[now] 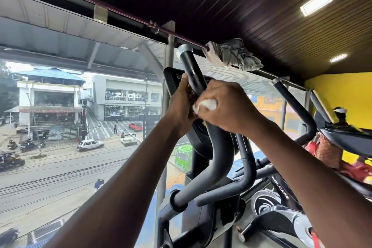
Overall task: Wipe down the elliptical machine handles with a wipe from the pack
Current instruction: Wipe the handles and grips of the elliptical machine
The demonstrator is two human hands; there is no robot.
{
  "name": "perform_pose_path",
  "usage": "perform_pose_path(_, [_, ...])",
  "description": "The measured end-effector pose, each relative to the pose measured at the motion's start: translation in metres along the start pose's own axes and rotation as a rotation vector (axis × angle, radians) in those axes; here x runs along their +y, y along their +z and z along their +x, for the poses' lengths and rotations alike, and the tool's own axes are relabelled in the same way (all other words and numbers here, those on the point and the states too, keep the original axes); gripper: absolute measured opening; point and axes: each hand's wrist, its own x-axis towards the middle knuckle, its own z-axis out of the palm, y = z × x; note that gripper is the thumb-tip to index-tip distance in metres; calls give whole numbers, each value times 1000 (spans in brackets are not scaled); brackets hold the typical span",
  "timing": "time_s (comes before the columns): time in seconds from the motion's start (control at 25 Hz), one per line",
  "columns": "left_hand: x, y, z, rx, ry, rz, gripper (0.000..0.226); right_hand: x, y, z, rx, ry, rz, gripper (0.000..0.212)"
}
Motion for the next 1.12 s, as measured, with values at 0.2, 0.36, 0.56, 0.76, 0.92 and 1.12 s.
perform_pose_path(0.2, [-10, 9, -8, 37, -48, 29, 40, 1, 12, 7, 242, 242, 94, 13])
perform_pose_path(0.36, [-14, 13, -19, 96, -46, 8, 44, -9, 2, -42, 119, 82, 150, 8])
perform_pose_path(0.56, [-21, 25, -30, 206, -29, 13, 54, 21, 13, -3, 315, 292, 388, 15])
perform_pose_path(0.76, [-27, 22, -45, 298, 7, 238, 34, 13, 15, -79, 289, -84, 475, 13])
perform_pose_path(0.92, [-39, 28, -61, 336, 15, 162, 53, 36, 25, -27, 381, 92, 615, 14])
perform_pose_path(1.12, [-51, 24, -81, 383, 83, 289, 41, 28, 32, -75, 418, -27, 743, 17])
